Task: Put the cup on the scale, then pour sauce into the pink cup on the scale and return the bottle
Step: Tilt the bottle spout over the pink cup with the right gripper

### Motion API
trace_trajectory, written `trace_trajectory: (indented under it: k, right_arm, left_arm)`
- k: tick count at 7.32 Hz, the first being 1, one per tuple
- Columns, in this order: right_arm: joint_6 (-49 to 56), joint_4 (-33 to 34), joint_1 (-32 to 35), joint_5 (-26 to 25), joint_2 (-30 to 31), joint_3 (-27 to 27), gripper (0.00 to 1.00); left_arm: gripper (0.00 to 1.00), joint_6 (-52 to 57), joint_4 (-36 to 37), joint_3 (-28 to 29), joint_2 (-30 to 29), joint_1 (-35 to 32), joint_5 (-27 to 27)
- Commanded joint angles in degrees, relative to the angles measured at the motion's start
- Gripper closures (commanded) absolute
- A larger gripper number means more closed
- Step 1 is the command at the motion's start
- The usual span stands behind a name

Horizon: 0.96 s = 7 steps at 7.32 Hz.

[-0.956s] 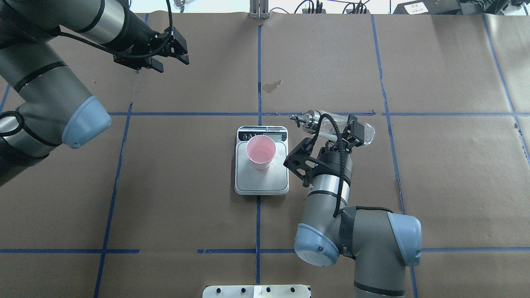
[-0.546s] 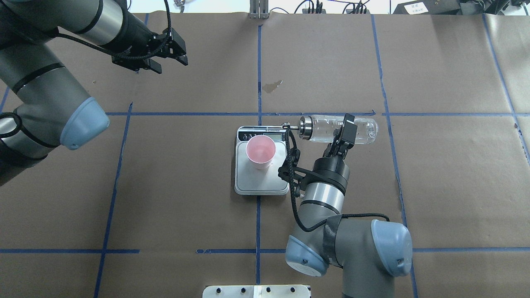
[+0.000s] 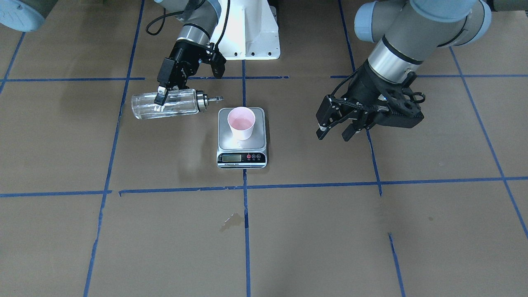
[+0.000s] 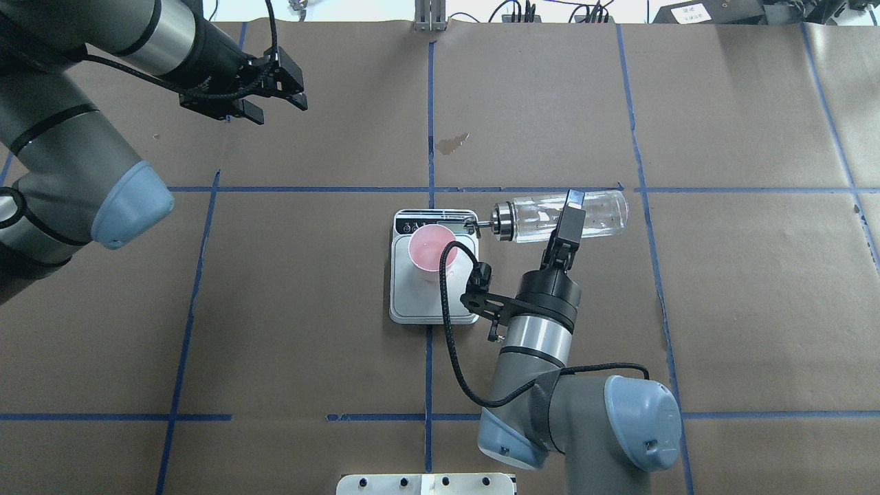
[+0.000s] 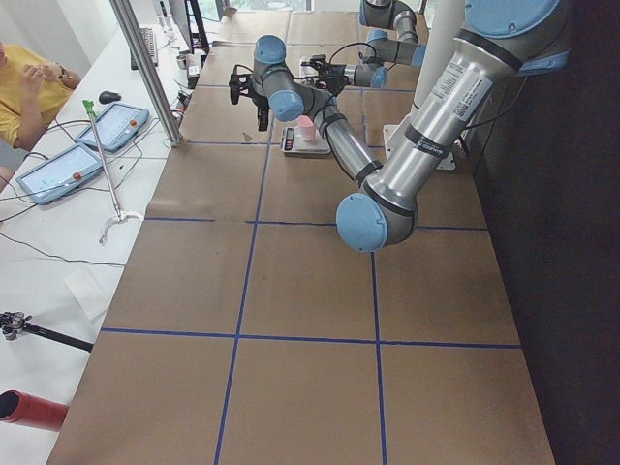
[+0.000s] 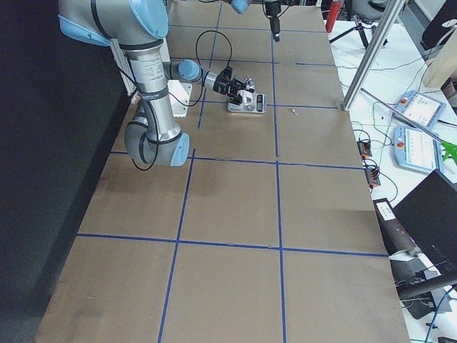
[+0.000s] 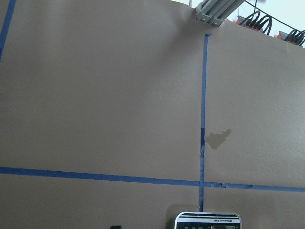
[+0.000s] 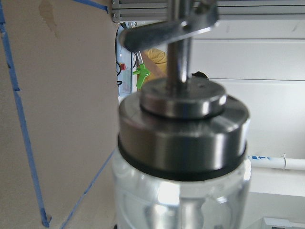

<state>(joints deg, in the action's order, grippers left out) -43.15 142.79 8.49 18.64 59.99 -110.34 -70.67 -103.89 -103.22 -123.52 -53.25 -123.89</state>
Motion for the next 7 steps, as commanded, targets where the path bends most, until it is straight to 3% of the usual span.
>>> trace_trajectory:
  k: [1,7]
  right_arm:
    - [0.09,0.82,-0.05,-2.8,0.04,0.47,1.0]
    - [1.93,2.67,-0.05,-5.8,-0.66,1.09,1.0]
  left_arm:
    - [0.28,0.0,0.0,-0.14,0.03,-0.09,-0.12]
    - [0.27,0.0,-0.09,-1.72,1.96,-0.53,-3.37]
